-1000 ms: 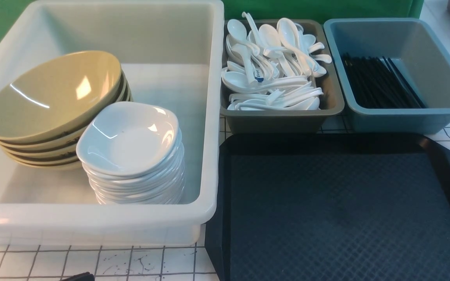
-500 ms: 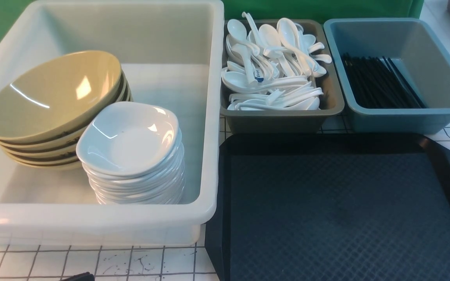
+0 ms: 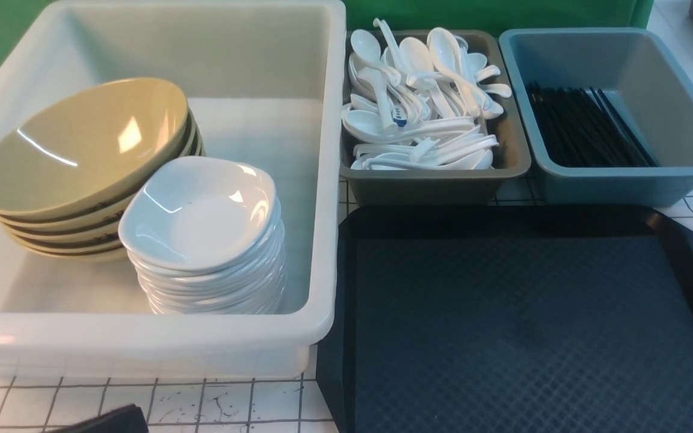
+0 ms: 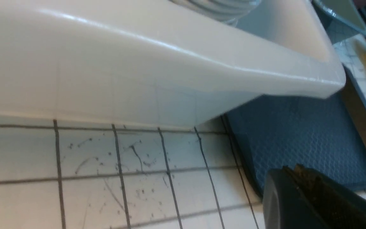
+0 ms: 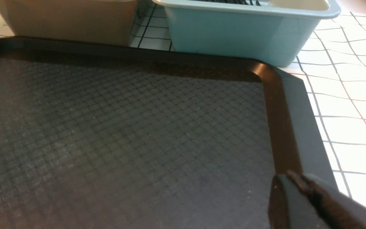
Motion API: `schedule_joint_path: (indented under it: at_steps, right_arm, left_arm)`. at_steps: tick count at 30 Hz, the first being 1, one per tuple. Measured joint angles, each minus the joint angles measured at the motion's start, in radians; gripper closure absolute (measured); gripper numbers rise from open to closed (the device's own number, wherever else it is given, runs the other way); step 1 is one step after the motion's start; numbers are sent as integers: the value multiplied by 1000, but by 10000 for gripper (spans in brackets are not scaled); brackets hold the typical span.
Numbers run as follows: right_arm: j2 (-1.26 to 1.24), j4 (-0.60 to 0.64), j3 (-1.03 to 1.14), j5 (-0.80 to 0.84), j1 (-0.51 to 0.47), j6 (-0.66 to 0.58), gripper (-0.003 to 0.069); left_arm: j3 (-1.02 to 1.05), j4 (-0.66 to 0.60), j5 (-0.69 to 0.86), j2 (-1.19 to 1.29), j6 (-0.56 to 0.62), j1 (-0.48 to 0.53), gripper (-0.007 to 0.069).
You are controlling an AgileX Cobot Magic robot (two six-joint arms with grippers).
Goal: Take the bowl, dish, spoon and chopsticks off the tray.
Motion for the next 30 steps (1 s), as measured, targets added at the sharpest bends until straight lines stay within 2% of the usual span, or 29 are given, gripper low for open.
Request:
schedule_joint_path:
  at_steps: [4, 8, 11, 14, 22, 30]
  right_arm:
    - [0, 0, 0, 0, 0, 0, 603]
    - [0, 0, 0, 0, 0, 0, 602]
    - [0, 0, 0, 0, 0, 0, 600]
    - [-1, 0, 0, 0, 0, 0, 596]
    - [-1, 0, 0, 0, 0, 0, 588]
    - [-1, 0, 0, 0, 0, 0, 580]
  left_arm:
    - [71, -15, -84, -93, 12, 165, 626]
    - [179, -44, -133, -214, 42, 390, 626]
    - [203, -58, -116, -224, 43, 466, 626]
    - [203, -65, -111, -224, 43, 488, 626]
    - [203, -109, -111, -224, -14, 474, 626]
    - [203, -110, -111, -224, -16, 471, 626]
